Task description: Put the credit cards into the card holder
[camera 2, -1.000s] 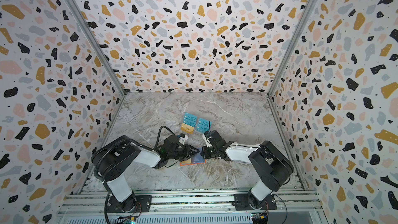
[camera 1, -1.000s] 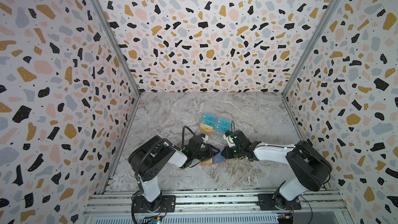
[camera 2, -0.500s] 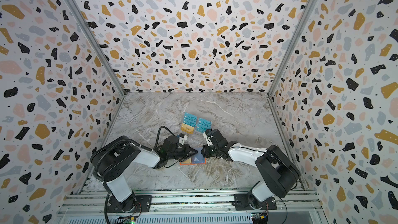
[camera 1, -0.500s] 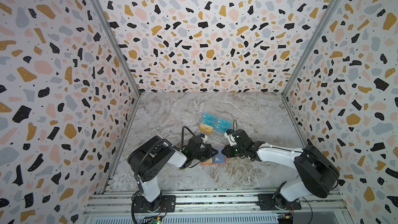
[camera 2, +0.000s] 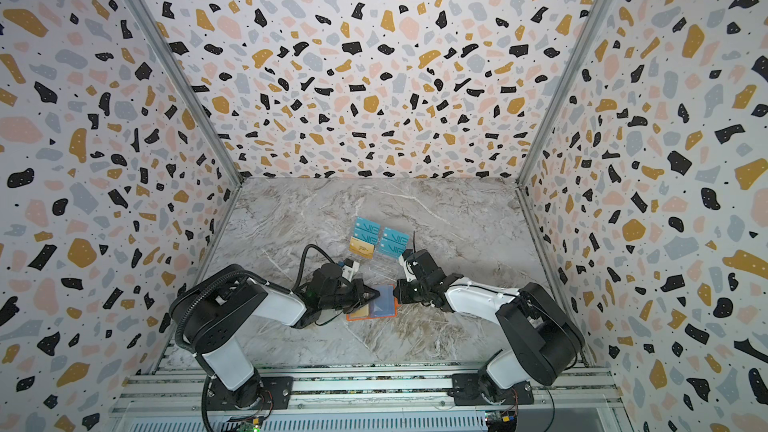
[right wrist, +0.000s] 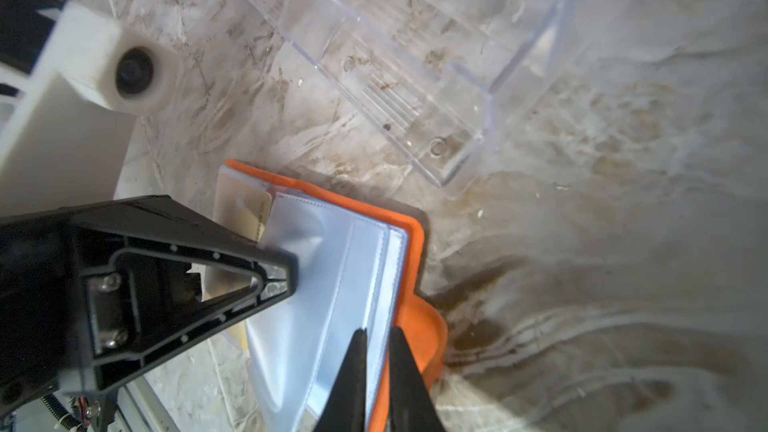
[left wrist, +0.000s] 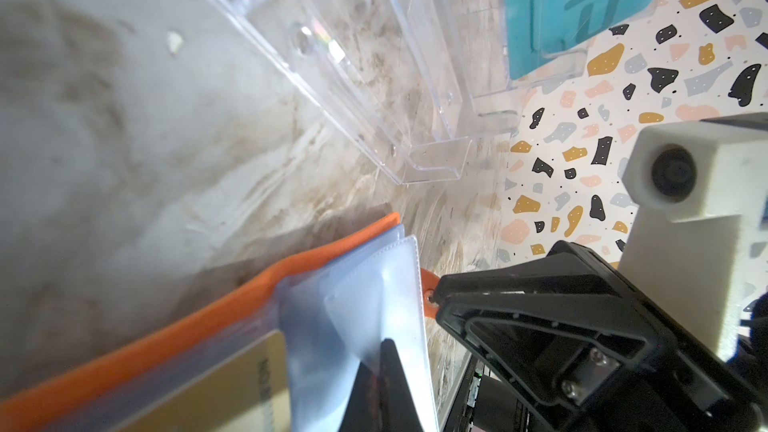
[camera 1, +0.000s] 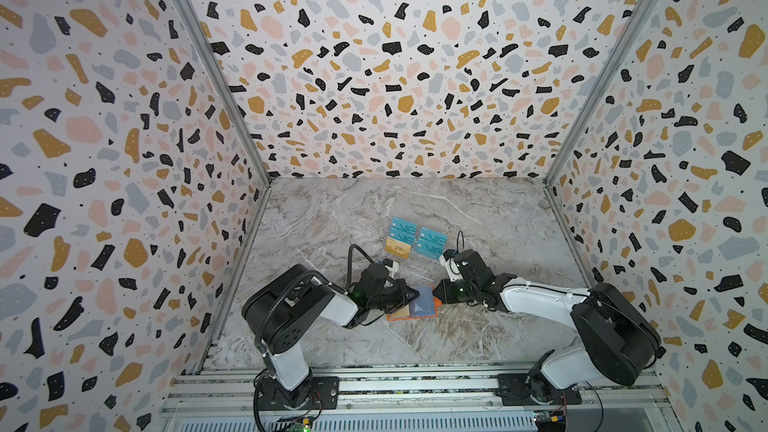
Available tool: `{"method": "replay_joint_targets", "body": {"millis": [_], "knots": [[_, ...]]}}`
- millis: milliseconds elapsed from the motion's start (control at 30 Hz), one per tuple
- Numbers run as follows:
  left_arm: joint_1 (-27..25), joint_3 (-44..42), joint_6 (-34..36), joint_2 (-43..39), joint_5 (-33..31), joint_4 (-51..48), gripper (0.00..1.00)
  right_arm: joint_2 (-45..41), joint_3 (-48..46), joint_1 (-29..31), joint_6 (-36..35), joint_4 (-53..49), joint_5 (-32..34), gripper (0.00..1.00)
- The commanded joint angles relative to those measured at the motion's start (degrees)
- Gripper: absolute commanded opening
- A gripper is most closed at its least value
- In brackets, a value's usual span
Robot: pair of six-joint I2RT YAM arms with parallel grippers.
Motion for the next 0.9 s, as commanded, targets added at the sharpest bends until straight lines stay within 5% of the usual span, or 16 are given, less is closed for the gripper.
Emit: {"method": "replay_joint_targets", "body": {"millis": [0, 433, 667, 867], "knots": [[0.2, -0.7, -0.5, -1.2, 0.1, 3.5, 0.05, 0.9, -0.6, 0.1, 0.5, 1.8, -3.2, 0.14], [0.1, -0.9, 0.1, -1.2, 1.2, 3.5, 0.12, 1.8, -0.4, 3.0, 0.1, 5.2, -5.1, 0.14], [0.1, -1.2, -0.1, -3.4, 0.5, 1.4, 0.51, 1.5, -1.7, 3.0, 1.3, 8.1, -6.7, 0.14], [-1.0, 2.8, 4.1, -8.9, -2.7, -13.7, 0.66, 1.0, -2.5, 2.9, 1.9, 10.7, -8.2, 0.14]]}}
